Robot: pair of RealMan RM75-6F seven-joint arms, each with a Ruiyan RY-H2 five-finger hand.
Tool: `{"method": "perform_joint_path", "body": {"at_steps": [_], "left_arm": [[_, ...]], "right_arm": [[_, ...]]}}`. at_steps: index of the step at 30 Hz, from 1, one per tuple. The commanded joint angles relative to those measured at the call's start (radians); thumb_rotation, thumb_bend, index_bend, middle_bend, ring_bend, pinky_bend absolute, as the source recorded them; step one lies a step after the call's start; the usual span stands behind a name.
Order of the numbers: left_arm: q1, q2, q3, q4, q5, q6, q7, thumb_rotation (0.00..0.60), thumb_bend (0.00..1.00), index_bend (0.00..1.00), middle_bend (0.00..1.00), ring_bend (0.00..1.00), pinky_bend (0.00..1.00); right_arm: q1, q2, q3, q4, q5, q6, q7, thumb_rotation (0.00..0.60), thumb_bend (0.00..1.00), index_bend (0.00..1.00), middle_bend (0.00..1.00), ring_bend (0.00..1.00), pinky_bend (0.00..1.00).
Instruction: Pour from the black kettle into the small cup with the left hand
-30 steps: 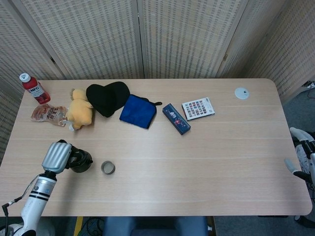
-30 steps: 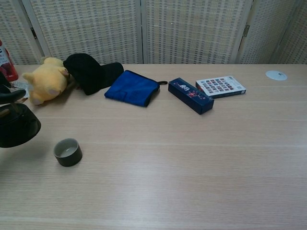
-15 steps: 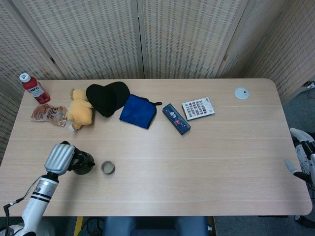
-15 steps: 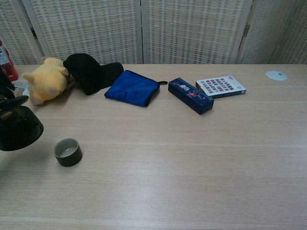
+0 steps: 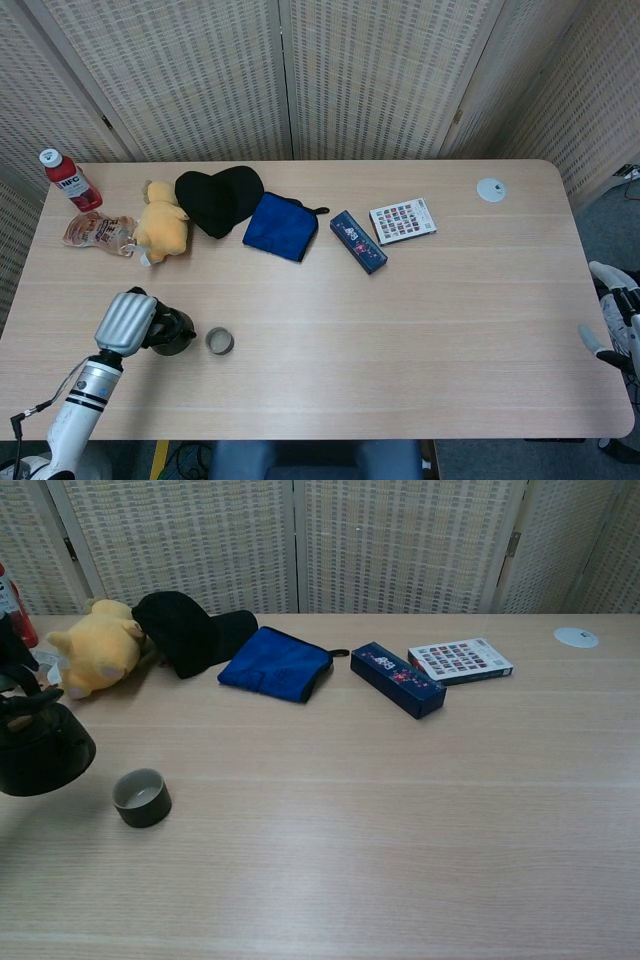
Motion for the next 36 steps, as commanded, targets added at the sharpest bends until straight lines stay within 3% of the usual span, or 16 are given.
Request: {"method": "perform_joint_path", "body": {"at_steps": [1, 17, 36], "left_arm": [[-0.002, -0.008, 0.005, 0.006, 0.012, 0.009, 0.032, 0.485, 0.38, 1.0, 1.0, 0.98, 0.41], [-0.02, -0.048, 0.006, 0.0, 0.059, 0.032, 0.121, 0.494, 0.38, 1.0, 1.0, 0.98, 0.41], [-0.058, -0.116, 0.024, 0.067, 0.133, 0.027, 0.234, 0.52, 0.38, 1.0, 1.0, 0.98, 0.41]], "right_arm": [[0.0, 0.0, 0.0, 0.002, 0.001, 0.0, 0.002, 0.6, 0.24, 0.17, 0.21, 0.17, 0.17], [-0.009, -0.003, -0.001, 0.018, 0.003, 0.009, 0.018, 0.6, 0.24, 0.17, 0.21, 0.17, 0.17], [-0.018, -0.006, -0.001, 0.032, 0.011, 0.012, 0.031, 0.6, 0.24, 0.17, 0.21, 0.17, 0.17]]}}
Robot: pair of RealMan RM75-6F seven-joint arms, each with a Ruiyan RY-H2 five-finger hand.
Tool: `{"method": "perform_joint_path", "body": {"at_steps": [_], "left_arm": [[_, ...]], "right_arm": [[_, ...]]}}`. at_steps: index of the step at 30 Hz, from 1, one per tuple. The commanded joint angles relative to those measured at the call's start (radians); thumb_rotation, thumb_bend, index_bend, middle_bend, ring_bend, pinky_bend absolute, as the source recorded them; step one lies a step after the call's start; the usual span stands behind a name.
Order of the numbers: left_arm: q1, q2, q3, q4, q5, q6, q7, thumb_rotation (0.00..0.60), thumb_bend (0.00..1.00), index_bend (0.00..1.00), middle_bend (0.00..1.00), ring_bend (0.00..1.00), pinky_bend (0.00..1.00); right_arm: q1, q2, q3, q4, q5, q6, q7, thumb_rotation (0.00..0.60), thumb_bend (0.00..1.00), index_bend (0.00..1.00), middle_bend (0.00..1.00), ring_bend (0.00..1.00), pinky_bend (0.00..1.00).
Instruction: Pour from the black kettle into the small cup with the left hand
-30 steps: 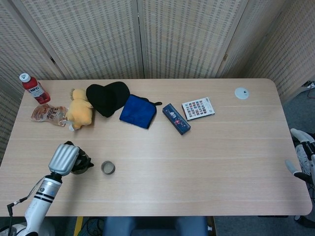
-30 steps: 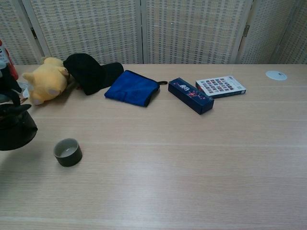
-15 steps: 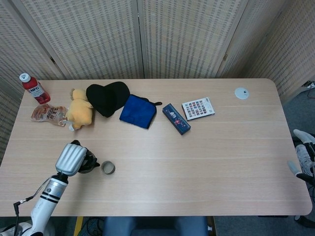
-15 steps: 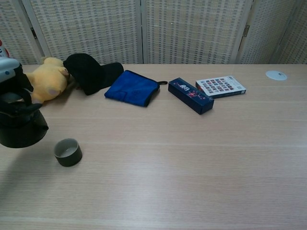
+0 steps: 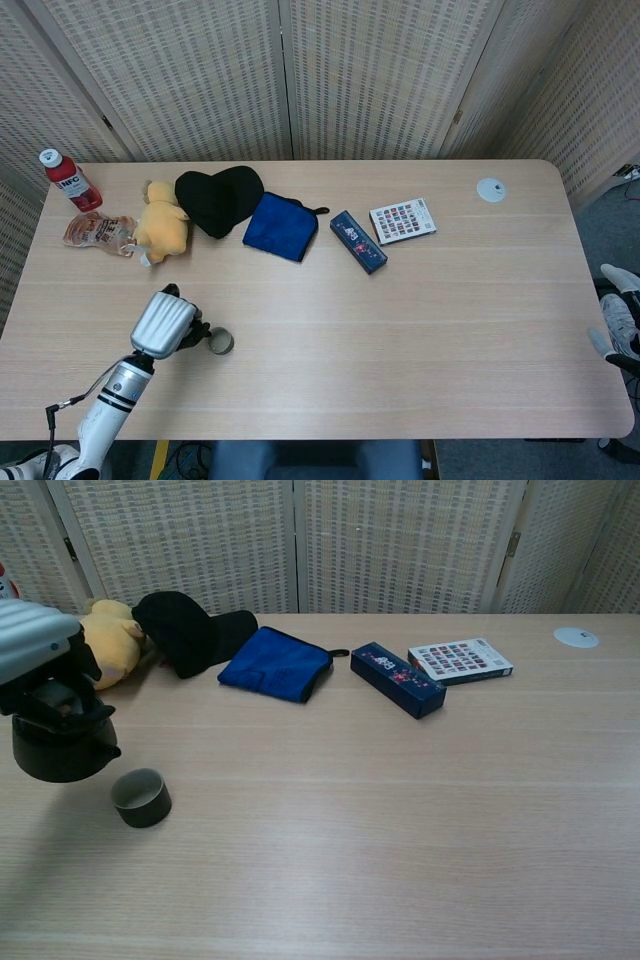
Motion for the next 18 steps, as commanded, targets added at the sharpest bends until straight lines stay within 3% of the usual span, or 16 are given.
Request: {"method": "perform_joint_path", "body": {"at_steps": [1, 18], "left_arm": [[-0.004, -0.008, 0.005, 0.016, 0.011, -0.001, 0.013, 0.52, 0.38, 1.0, 1.0, 0.98, 0.41], [-0.001, -0.093, 0.006, 0.097, 0.053, 0.053, 0.131, 0.539, 0.38, 1.0, 1.0, 0.98, 0.41]], "right_arm": [[0.0, -0.001, 0.0, 0.002, 0.002, -0.001, 0.001, 0.6, 0.24, 0.17, 0.21, 0.17, 0.17], [0.0, -0.005, 0.001, 0.011, 0.004, -0.006, 0.006, 0.6, 0.24, 0.17, 0.21, 0.17, 0.17]]}}
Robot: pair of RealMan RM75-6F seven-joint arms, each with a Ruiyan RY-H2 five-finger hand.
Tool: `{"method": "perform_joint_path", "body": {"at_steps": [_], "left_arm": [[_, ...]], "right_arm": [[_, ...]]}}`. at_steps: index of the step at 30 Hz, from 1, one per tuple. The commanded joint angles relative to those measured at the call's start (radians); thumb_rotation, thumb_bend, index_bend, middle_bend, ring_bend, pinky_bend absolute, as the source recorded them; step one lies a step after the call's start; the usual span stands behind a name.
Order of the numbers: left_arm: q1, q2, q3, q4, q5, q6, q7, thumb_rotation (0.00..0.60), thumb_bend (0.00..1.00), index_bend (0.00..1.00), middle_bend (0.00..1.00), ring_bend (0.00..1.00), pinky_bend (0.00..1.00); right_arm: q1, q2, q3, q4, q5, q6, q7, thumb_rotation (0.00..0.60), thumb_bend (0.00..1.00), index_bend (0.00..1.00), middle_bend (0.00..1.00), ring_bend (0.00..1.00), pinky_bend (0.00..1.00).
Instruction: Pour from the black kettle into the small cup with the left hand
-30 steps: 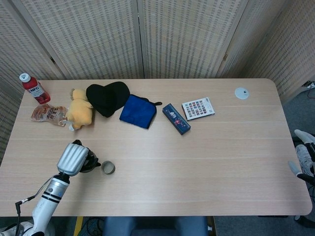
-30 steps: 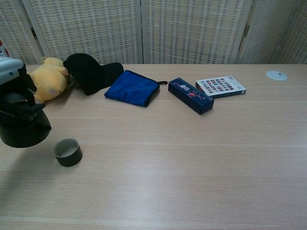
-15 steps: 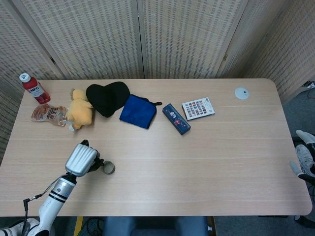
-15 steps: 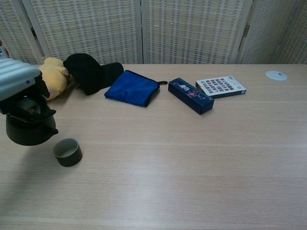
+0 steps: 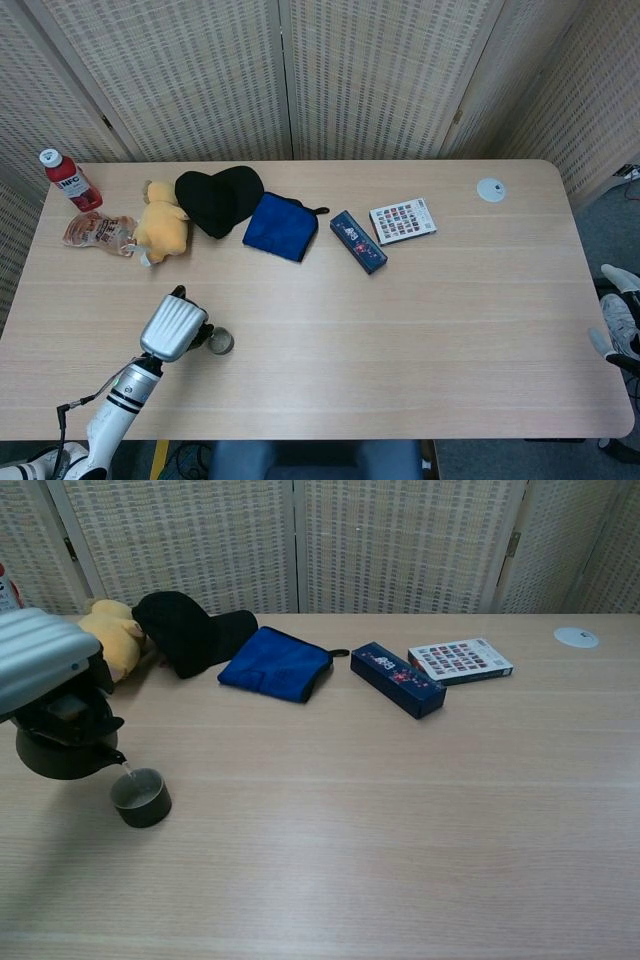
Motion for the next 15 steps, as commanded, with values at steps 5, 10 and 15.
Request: {"method": "perform_joint_path", "body": {"at_steps": [5, 10, 15], "left_arm": [[0.003, -0.034, -0.003, 0.033, 0.019, 0.024, 0.028, 0.539, 0.38, 1.0, 1.0, 0.98, 0.41], [0.004, -0.034, -0.001, 0.034, 0.019, 0.021, 0.031, 0.542, 0.38, 1.0, 1.0, 0.98, 0.41], [0.003, -0.028, 0.001, 0.029, 0.016, 0.012, 0.035, 0.545, 0.38, 1.0, 1.0, 0.98, 0.41]], "right_arm": [[0.0, -0.001, 0.0, 0.002, 0.0, -0.001, 0.002, 0.6, 0.24, 0.17, 0.21, 0.17, 0.17], [0.001, -0.002, 0.001, 0.003, 0.002, -0.003, 0.003, 0.6, 0.24, 0.17, 0.21, 0.17, 0.17], [0.002, -0.003, 0.003, 0.004, 0.001, -0.002, 0.002, 0.6, 0.24, 0.17, 0.21, 0.17, 0.17]]}}
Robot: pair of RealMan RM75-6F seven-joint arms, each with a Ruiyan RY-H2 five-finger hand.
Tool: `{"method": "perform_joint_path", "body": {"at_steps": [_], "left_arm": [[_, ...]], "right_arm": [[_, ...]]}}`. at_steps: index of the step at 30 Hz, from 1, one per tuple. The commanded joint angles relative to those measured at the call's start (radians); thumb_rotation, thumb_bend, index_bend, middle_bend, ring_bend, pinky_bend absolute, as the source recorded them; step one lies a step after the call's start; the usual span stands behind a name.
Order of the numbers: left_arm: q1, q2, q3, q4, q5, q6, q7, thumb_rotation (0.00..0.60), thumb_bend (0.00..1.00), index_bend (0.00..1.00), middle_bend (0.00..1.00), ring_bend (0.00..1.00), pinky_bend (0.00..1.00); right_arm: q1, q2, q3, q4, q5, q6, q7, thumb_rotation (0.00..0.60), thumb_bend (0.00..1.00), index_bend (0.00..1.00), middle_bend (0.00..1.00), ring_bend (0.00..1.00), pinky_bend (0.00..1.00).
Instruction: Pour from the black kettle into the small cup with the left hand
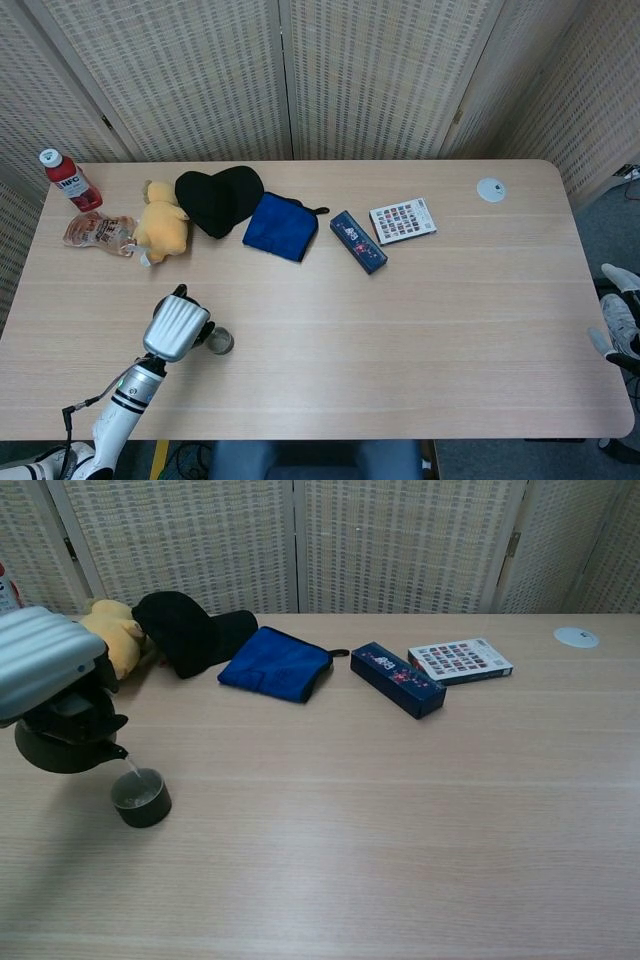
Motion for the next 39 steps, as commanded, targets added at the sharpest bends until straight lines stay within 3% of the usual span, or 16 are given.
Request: {"method": "perform_joint_path", "body": {"at_steps": [1, 39], "left_arm": [[0.0, 0.004, 0.002, -0.003, 0.0, -0.004, 0.0, 0.545, 0.38, 1.0, 1.0, 0.98, 0.41], [0.002, 0.027, 0.015, -0.013, 0.024, -0.013, 0.013, 0.549, 0.38, 1.0, 1.0, 0.98, 0.41]], "right_arm": [[0.0, 0.0, 0.001, 0.0, 0.0, 0.0, 0.0, 0.6, 0.24, 0.17, 0.21, 0.17, 0.17], [0.0, 0.002, 0.002, -0.009, -0.004, 0.003, -0.006, 0.6, 0.24, 0.17, 0.21, 0.17, 0.17]]}}
